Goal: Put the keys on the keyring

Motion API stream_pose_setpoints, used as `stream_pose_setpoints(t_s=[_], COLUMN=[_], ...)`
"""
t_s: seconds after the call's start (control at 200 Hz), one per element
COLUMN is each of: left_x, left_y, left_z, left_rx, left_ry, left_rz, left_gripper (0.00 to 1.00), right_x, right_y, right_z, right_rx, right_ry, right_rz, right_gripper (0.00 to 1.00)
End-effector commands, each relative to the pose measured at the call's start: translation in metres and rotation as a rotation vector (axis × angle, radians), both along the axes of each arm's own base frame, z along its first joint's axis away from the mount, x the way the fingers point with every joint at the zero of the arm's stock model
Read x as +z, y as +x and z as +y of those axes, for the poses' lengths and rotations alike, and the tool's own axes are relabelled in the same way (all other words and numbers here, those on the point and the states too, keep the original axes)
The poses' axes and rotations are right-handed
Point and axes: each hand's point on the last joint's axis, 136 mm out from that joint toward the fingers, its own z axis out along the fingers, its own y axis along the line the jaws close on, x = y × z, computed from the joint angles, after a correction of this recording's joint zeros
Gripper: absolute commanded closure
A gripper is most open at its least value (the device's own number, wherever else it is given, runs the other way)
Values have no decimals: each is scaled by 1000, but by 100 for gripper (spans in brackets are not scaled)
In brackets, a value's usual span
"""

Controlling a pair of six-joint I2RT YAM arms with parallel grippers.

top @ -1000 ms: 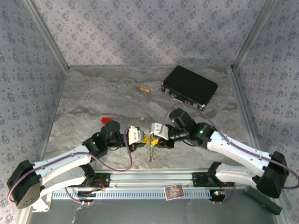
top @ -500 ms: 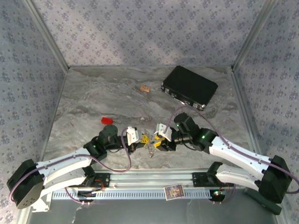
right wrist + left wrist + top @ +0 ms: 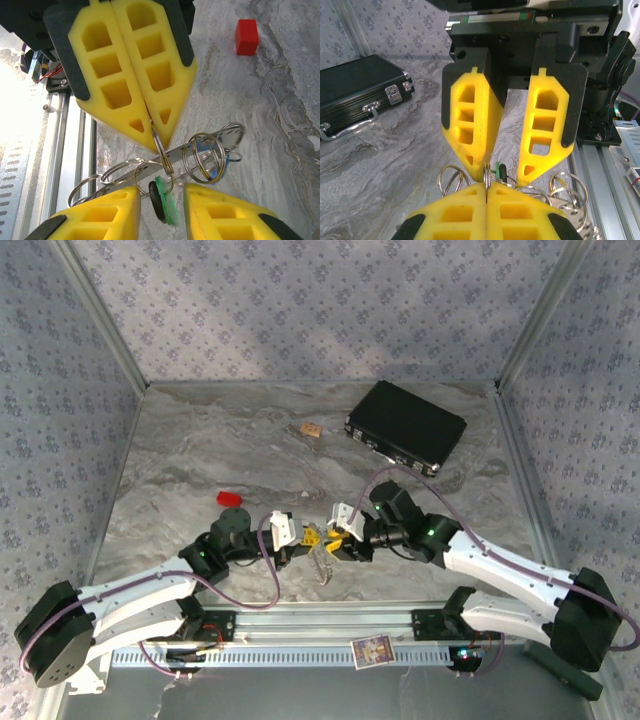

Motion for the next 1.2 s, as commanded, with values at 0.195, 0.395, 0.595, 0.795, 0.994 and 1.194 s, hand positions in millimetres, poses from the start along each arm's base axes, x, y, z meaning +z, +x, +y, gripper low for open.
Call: stream_pose_setpoints(t_s=[0.195, 0.395, 0.595, 0.795, 0.994, 1.194], left_x=[17, 21, 24, 19, 15, 14], left_y=[-5, -6, -8, -7, -7, -8], left_z=[-3, -3, -5, -5, -5, -5], left_rx=[-36, -42, -57, -55, -55, -58], left_ry=[-61, -69, -79, -62, -53, -51], left_rz=[-44, -63, -69, -61, -56, -54], left_gripper=[100, 100, 100, 100, 100, 100], right_x=[4, 0, -13, -10, -5, 6], right_y=[-2, -1, -4, -3, -4, -7], right_z=[0, -2, 5, 6, -5, -2], right_rx=[18, 29, 62, 59, 32, 44], right_ry=[5, -35, -53, -46, -34, 28], right_rz=[-7, -7, 53, 45, 8, -8], right_gripper=[87, 91, 93, 84, 71, 71])
